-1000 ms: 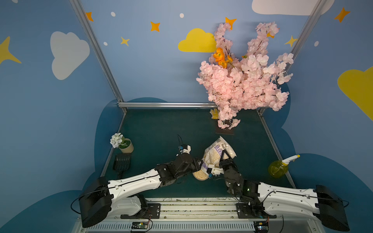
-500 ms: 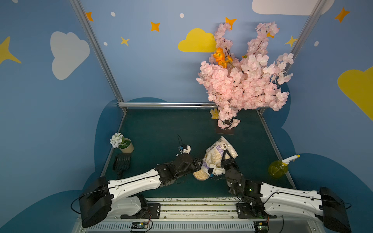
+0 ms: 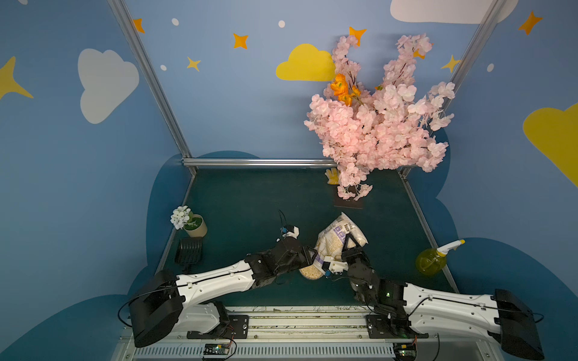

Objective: Pour the oats into the breakfast bowl
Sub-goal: Pour the oats into the bowl.

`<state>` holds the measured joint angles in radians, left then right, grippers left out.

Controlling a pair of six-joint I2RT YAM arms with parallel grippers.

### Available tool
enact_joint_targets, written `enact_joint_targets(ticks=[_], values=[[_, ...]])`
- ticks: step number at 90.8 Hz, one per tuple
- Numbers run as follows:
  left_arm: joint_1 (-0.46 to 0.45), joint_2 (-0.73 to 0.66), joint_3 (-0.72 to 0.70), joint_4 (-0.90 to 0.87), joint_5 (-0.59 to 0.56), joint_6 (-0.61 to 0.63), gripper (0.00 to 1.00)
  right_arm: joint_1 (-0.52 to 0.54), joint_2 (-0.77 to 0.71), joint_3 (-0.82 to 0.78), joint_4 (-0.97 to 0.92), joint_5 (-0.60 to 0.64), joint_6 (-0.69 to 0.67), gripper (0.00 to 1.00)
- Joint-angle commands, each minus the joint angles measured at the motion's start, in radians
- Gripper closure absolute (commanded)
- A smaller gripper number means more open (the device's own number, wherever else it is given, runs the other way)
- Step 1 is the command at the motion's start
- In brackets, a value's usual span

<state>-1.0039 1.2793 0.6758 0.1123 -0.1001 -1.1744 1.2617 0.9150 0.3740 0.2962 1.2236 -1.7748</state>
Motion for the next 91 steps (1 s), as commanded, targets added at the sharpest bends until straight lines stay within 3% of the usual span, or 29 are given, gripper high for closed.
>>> enact_joint_targets(ticks=[1, 29, 52, 91], values=[[-0.004, 0.013, -0.006, 0.037, 0.022, -0.007, 0.62, 0.015, -0.019, 0.050, 0.186, 0.060, 0.025, 1.00], [-0.011, -0.017, -0.059, 0.090, 0.007, -0.070, 0.50, -0.001, -0.029, 0.066, 0.140, 0.056, 0.038, 1.00], [-0.050, -0.096, -0.126, 0.101, -0.074, -0.158, 0.50, -0.004, -0.009, 0.059, 0.172, 0.060, 0.024, 1.00], [-0.073, 0.006, -0.154, 0.291, -0.056, -0.239, 0.57, 0.007, 0.027, 0.084, 0.214, 0.058, 0.007, 1.00]])
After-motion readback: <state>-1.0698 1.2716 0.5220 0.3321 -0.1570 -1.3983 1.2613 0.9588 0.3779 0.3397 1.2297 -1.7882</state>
